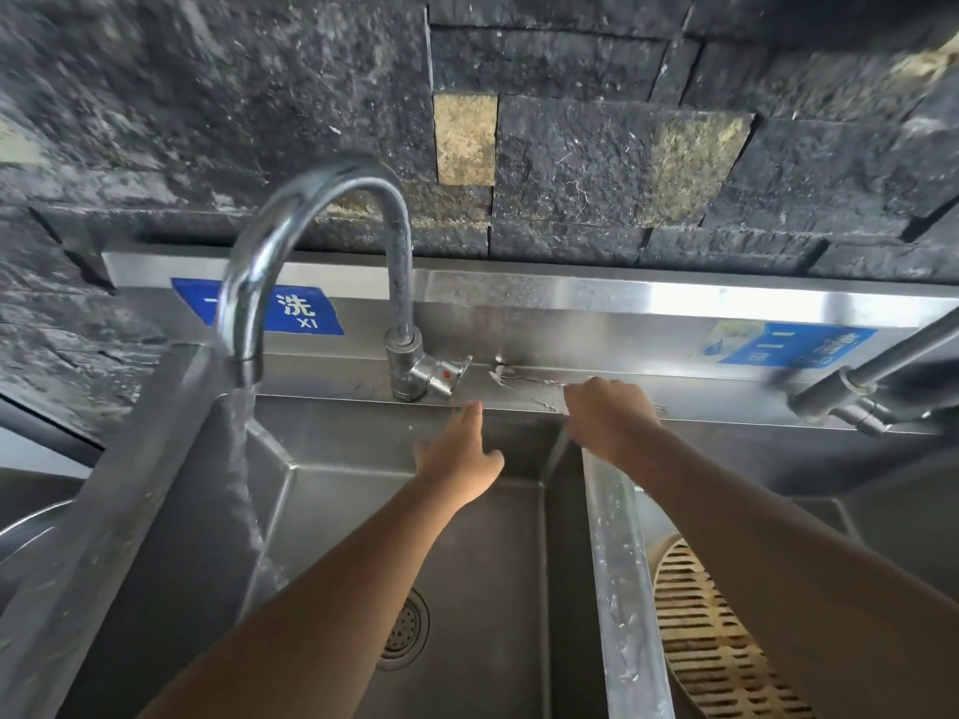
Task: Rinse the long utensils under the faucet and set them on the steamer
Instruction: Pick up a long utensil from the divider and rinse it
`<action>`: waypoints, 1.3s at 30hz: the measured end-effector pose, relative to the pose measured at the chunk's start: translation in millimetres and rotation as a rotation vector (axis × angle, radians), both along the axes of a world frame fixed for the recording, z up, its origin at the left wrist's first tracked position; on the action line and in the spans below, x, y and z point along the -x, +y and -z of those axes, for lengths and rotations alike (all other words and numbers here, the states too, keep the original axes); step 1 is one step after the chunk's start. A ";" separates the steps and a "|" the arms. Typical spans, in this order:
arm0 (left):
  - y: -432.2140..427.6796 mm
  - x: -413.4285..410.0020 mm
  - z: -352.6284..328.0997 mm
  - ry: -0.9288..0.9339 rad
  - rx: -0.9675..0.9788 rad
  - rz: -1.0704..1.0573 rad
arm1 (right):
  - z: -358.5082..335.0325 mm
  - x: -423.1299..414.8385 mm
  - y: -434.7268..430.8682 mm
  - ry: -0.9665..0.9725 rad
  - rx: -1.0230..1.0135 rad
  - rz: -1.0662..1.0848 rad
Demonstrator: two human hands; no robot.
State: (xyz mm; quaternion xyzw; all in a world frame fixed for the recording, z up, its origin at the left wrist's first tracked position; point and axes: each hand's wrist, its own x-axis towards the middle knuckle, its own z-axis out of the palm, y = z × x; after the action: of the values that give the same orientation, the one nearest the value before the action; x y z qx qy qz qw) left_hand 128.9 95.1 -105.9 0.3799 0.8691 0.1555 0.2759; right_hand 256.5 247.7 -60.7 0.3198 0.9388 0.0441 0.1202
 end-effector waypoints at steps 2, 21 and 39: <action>-17.5 -7.1 -5.2 -0.204 -0.082 -0.182 | 0.5 -8.9 -22.1 0.005 0.028 0.027; -191.9 25.7 -55.0 -0.753 -0.688 -0.820 | -6.7 59.2 -289.6 0.352 0.395 0.217; -235.5 49.7 -65.5 -0.468 -0.697 -0.444 | -29.9 64.1 -319.6 0.834 0.970 0.610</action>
State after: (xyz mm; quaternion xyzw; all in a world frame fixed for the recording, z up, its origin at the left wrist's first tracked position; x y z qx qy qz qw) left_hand 79.2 -140.4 -40.4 0.2095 0.7399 0.5745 0.2805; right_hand 192.4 -71.9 -30.7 0.4692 0.6887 -0.5409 -0.1136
